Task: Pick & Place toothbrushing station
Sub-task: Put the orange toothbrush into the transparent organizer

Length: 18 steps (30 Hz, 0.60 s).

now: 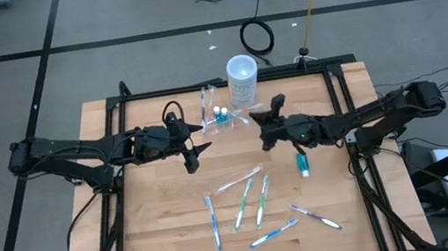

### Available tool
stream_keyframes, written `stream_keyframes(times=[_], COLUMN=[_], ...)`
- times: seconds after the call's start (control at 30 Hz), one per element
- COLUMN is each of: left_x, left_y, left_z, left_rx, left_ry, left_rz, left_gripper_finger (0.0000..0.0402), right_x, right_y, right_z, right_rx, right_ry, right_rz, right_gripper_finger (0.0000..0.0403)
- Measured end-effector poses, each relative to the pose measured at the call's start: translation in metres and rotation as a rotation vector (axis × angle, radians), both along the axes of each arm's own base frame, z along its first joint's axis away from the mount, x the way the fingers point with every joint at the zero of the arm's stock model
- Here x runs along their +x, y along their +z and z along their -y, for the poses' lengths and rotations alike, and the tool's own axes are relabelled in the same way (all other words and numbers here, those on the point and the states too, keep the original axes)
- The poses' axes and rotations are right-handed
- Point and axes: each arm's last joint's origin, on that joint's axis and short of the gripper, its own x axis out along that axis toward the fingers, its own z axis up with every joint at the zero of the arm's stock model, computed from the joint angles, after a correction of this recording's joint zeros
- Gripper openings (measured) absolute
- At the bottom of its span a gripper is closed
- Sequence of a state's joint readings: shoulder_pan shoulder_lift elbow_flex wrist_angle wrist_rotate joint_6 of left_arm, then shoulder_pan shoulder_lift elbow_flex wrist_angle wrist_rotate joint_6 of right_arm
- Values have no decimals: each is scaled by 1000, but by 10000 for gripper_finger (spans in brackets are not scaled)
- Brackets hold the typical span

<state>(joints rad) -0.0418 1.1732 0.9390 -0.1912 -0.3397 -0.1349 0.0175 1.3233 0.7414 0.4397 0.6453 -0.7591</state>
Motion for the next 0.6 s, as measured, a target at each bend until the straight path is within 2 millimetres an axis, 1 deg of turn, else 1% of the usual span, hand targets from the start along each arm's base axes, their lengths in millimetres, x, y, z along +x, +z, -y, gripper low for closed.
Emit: stream_keyframes(times=[0.1,0.17,0.23,0.37,0.5,0.6], left_x=[0,0,0,0,0,0], left_y=[0,0,0,0,0,0], left_z=[0,0,0,0,0,0], left_rx=[0,0,0,0,0,0], left_ry=[0,0,0,1,0,0], left_rz=[0,1,1,1,1,1], left_gripper_finger=[274,274,274,274,273,274], right_x=[-1,0,2,5,10,15], right_y=[-2,-3,-8,-26,-45,-54], right_z=[-10,-11,-8,7,30,48], right_rx=[104,169,226,295,323,310], right_ry=[274,446,531,525,438,351], right_rz=[-24,-34,-57,-148,-200,-182], right_gripper_finger=[0,0,0,0,0,0])
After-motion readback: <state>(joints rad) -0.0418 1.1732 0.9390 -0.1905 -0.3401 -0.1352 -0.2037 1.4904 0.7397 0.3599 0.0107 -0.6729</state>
